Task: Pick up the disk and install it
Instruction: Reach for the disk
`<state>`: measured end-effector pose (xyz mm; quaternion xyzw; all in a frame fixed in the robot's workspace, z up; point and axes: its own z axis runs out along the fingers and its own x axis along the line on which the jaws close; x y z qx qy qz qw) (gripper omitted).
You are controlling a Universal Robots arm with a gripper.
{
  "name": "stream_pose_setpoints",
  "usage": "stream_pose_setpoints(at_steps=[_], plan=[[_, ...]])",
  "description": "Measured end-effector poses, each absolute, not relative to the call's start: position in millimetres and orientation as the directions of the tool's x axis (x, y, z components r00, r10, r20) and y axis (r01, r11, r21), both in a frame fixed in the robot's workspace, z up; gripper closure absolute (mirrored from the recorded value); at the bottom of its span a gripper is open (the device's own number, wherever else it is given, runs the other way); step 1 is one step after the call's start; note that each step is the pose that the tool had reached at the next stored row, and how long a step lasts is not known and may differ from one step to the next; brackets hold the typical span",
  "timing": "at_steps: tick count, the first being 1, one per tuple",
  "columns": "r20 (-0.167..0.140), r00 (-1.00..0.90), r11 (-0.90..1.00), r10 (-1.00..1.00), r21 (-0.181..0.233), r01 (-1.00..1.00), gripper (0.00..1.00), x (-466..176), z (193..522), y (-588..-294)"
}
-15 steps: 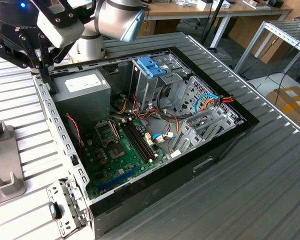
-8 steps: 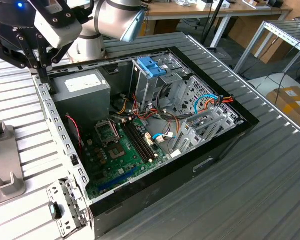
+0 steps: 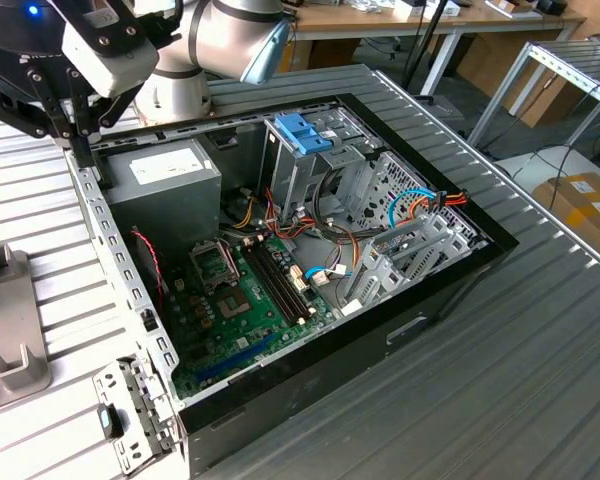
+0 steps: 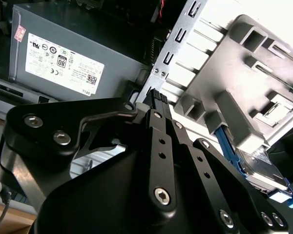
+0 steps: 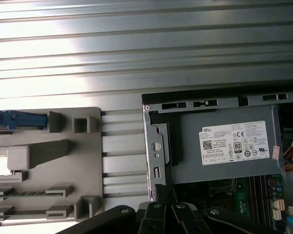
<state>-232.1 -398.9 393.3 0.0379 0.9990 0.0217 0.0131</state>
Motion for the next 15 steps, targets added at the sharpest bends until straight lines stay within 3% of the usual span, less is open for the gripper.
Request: stream_pose_setpoints(at_steps=[15], plan=[[-0.024, -0.997, 0.996, 0.076, 0.044, 0.075, 0.90, -237.1, 393.3, -398.9]])
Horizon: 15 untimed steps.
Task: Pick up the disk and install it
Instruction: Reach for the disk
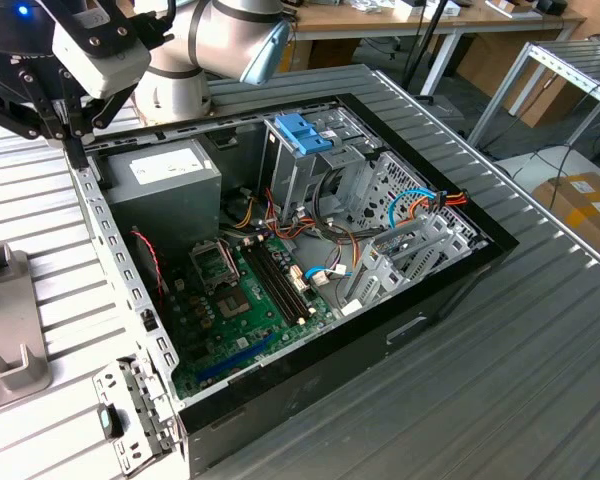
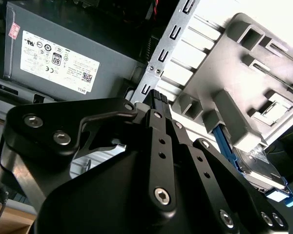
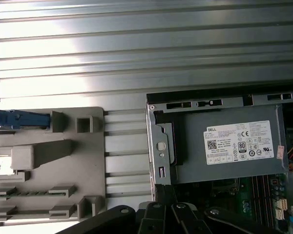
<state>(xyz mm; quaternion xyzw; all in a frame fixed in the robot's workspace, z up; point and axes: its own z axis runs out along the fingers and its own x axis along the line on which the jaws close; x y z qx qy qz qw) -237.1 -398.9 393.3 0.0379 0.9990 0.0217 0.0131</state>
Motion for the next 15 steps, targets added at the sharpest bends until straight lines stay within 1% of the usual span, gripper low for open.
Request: stream_pose_setpoints(at_steps=[15], plan=[[-0.024, -0.997, 0.996, 0.076, 0.044, 0.075, 0.90, -244.5, 393.3, -398.9]])
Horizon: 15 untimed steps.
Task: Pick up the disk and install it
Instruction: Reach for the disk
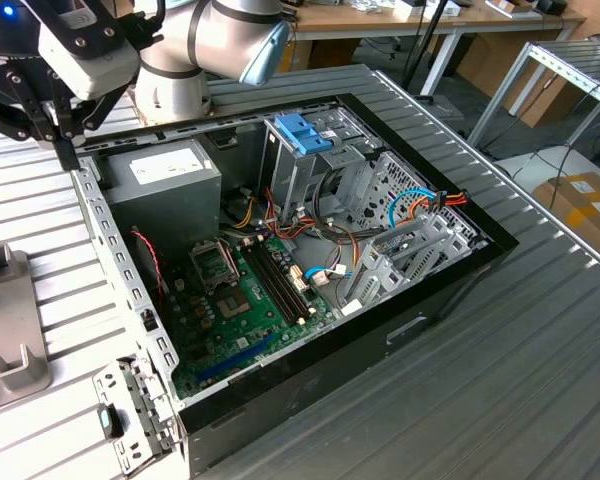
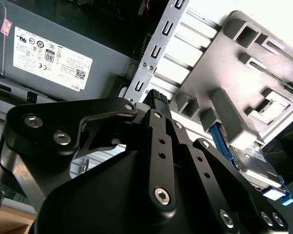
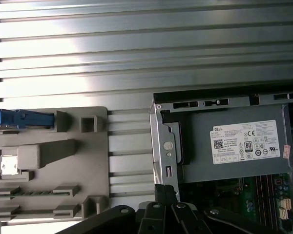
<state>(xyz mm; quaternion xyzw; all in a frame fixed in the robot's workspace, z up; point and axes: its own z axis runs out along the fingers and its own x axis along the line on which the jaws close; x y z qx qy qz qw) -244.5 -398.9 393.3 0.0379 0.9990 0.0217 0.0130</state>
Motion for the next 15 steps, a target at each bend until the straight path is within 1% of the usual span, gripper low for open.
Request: stream_pose_setpoints(at_steps=[15], plan=[[-0.024, -0.997, 0.996, 0.076, 0.044, 0.075, 0.90, -250.6, 393.3, -398.9]])
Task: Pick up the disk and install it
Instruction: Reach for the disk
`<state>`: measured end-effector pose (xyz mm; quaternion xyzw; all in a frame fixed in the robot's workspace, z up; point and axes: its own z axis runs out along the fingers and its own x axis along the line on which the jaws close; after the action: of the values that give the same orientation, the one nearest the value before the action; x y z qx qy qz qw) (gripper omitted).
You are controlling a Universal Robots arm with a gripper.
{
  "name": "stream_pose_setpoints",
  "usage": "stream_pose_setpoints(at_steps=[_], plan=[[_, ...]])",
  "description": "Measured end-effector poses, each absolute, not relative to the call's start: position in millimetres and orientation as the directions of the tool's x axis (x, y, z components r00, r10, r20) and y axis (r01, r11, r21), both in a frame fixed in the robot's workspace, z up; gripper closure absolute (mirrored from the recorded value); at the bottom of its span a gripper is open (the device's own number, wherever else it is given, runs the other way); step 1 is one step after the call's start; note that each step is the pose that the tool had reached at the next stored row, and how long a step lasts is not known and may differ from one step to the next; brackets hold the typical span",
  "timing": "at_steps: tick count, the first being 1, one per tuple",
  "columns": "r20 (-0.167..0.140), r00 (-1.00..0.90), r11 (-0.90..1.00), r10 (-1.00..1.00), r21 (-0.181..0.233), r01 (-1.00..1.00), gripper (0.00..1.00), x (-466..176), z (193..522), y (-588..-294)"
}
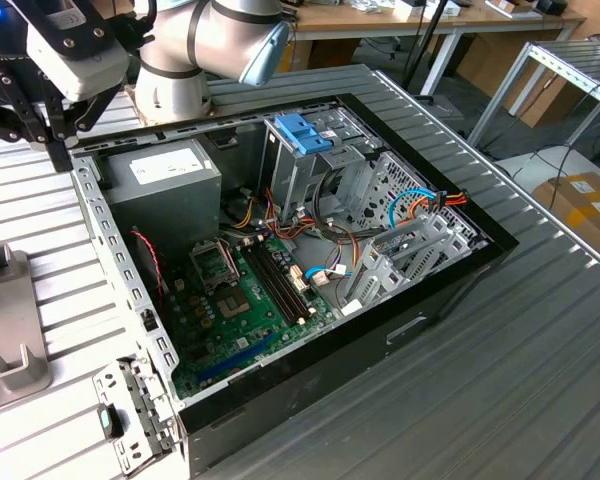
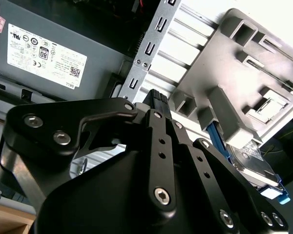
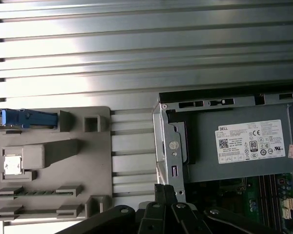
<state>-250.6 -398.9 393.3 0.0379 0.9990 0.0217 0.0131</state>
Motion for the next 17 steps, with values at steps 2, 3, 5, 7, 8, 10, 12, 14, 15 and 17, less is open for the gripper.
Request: stream_pose_setpoints(at_steps=[2, 3, 5, 7, 8, 10, 12, 14, 15, 17], plan=[[-0.024, -0.997, 0.996, 0.076, 0.044, 0.075, 0.90, -251.3, 393.3, -398.9], [-0.024, -0.997, 0.996, 0.076, 0.044, 0.075, 0.90, -251.7, 393.3, -398.9], [-0.024, -0.997, 0.996, 0.076, 0.044, 0.075, 0.90, -252.4, 393.3, -398.9], [-0.024, -0.997, 0.996, 0.076, 0.044, 0.075, 0.90, -253.3, 393.3, -398.9], [-0.024, -0.997, 0.996, 0.076, 0.044, 0.075, 0.90, -253.6, 393.3, -398.9], [-0.024, -0.997, 0.996, 0.076, 0.044, 0.075, 0.90, -254.6, 393.3, -398.9], [-0.024, -0.997, 0.996, 0.076, 0.044, 0.075, 0.90, -256.0, 393.3, -398.9], [-0.024, -0.997, 0.996, 0.076, 0.044, 0.075, 0.90, -257.2, 393.3, -398.9], [-0.024, -0.997, 0.996, 0.076, 0.044, 0.075, 0.90, -257.6, 393.3, -398.9], [-0.024, -0.997, 0.996, 0.076, 0.044, 0.075, 0.90, -258.7, 393.3, -398.9]])
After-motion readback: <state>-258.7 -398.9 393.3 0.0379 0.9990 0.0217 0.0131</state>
